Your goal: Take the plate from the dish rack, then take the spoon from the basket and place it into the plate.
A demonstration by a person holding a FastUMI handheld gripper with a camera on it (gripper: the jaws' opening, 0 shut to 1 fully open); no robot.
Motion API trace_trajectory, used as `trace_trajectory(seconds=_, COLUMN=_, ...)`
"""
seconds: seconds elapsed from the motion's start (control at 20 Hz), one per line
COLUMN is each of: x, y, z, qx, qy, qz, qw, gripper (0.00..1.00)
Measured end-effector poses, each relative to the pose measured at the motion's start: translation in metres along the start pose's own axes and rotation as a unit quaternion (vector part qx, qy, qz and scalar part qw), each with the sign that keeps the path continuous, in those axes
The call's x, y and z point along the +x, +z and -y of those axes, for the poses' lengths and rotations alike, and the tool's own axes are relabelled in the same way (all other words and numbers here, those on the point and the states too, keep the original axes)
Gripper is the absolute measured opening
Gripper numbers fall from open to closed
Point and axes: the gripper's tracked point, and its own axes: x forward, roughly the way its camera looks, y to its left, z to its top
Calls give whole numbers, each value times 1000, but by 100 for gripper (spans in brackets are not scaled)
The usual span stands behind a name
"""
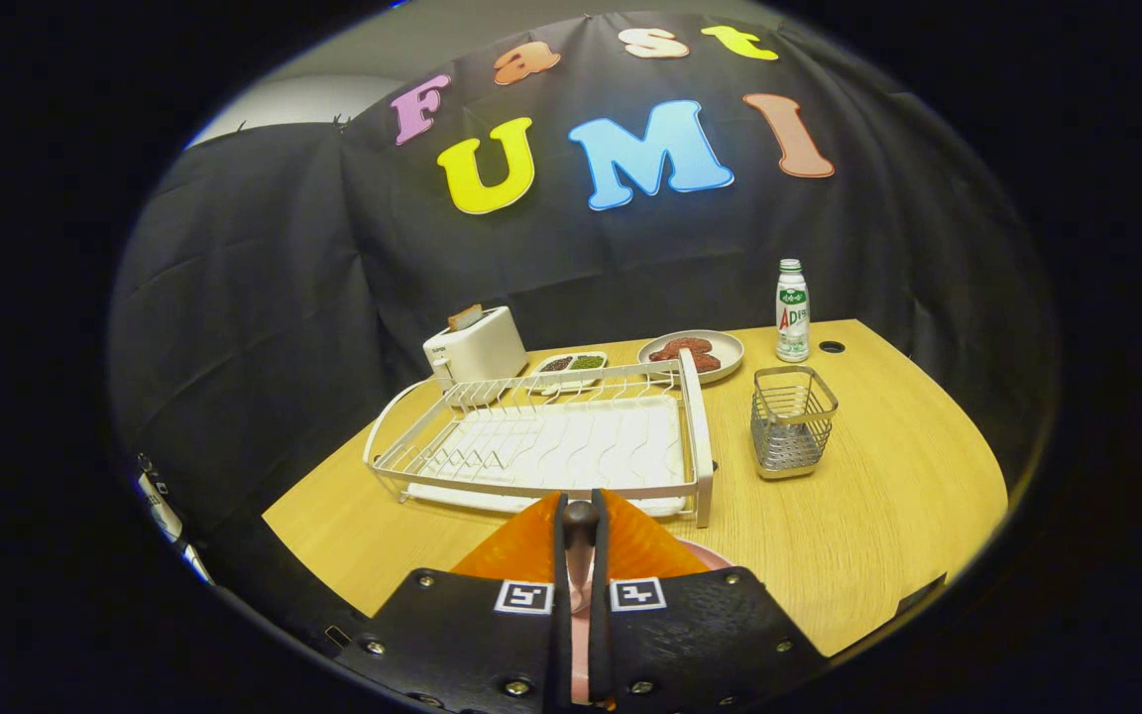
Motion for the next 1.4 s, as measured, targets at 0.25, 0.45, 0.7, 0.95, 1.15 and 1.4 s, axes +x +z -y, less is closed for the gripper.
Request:
trace_trajectory(seconds=0.25, x=-4, y=0, z=14, qx=-2, qy=10, qz=-9, qw=1000, gripper=9)
trace_trajectory(seconds=0.45, x=-9, y=-10, z=30, qx=-20, qy=5, qz=-21, qw=1000, gripper=19)
trace_trajectory(seconds=0.7, x=-13, y=-21, z=52, qx=-8, qy=-3, qz=-39, qw=999, gripper=24)
trace_trajectory(seconds=0.95, x=-22, y=-13, z=76, qx=-29, qy=-48, qz=-35, qw=998, gripper=32)
trace_trajectory(seconds=1.15, x=-25, y=-3, z=82, qx=-48, qy=-44, qz=-34, qw=997, gripper=33)
trace_trajectory(seconds=1.4, x=-29, y=19, z=82, qx=-67, qy=-45, qz=-15, qw=997, gripper=33)
